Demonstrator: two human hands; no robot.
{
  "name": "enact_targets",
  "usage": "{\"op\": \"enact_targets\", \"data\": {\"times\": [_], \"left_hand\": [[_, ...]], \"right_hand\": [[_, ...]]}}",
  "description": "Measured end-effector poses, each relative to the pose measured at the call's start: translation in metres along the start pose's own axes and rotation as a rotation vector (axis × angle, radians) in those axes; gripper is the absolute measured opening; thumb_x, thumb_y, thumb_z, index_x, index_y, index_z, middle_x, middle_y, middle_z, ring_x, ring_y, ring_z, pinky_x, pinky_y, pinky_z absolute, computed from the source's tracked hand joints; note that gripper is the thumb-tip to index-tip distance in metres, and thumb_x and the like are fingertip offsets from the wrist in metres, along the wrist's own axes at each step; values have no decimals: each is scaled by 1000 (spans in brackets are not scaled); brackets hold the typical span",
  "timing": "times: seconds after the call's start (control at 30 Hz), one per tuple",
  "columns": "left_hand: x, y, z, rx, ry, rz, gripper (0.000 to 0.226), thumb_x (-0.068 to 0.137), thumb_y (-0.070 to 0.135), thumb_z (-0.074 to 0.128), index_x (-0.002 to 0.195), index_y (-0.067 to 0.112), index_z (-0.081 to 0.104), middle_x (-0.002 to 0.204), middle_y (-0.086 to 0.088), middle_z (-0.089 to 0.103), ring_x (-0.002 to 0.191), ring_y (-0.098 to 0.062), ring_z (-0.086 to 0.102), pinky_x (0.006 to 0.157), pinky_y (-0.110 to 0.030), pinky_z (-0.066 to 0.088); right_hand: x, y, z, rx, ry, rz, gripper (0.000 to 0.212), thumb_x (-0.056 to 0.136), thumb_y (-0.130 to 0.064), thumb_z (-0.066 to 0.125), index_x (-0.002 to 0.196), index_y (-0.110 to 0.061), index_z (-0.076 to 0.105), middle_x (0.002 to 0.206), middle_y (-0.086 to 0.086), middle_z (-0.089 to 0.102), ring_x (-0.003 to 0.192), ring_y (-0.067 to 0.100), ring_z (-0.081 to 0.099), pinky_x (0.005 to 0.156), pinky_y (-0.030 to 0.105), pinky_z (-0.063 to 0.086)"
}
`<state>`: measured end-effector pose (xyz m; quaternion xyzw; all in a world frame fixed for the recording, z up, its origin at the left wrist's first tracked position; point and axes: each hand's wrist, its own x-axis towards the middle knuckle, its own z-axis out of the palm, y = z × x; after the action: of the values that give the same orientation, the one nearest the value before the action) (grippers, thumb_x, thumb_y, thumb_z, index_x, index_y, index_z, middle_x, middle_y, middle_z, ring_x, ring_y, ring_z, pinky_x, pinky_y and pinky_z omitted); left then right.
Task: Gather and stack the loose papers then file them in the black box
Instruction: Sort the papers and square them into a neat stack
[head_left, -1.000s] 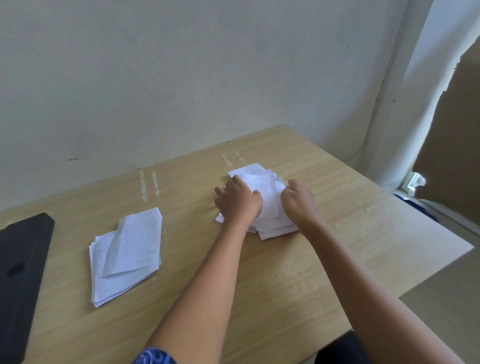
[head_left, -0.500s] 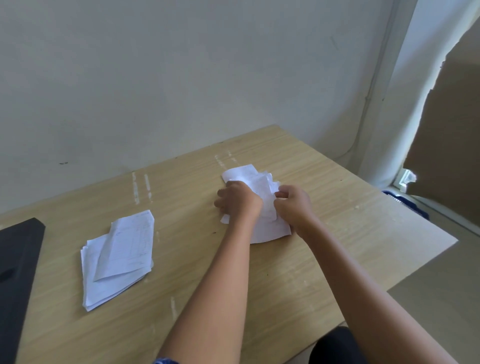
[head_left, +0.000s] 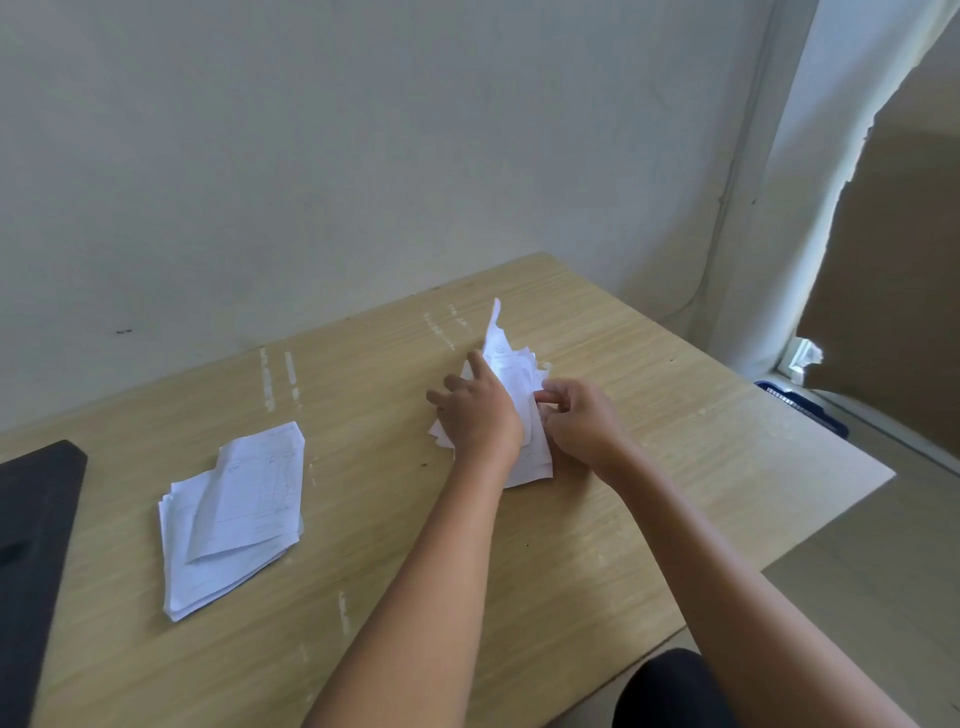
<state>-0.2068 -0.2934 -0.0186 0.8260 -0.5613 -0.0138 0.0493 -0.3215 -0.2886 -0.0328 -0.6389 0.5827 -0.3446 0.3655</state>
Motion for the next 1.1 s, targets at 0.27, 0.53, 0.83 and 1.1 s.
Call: {"op": "enact_targets", "data": {"times": [0.27,0.53,0.83,1.1], "left_hand": [[2,-4,1,-126,41,33,58,98,20,62,146,9,30,139,-15,52,129,-34,48,98,-35,44],[10,-11,-3,-122,-30,101,73,99,32,62,152,6,21,146,-19,46,135,-34,44,105,-37,38],[28,-23,-24,-241,-174,30,72,85,44,77,138,4,49,137,-11,59,124,-30,60,93,-34,49],[17,-31,-29,-630,-187,53,71,95,33,64,152,11,27,142,-9,54,123,-32,58,97,-38,49]], "right_hand": [[-8,-2,-7,97,72,60,15,85,-5,52,70,-6,55,57,-8,41,57,12,36,59,29,35],[-5,-10,-20,318,-99,163,46,94,6,45,136,-8,54,129,-6,59,122,6,50,97,21,36],[4,-1,-4,136,-105,202,69,74,-25,72,140,-30,51,140,2,53,106,18,51,109,39,43],[-5,-1,2,70,-46,66,57,85,-14,65,137,-32,53,103,-14,50,126,18,28,101,22,26]]}}
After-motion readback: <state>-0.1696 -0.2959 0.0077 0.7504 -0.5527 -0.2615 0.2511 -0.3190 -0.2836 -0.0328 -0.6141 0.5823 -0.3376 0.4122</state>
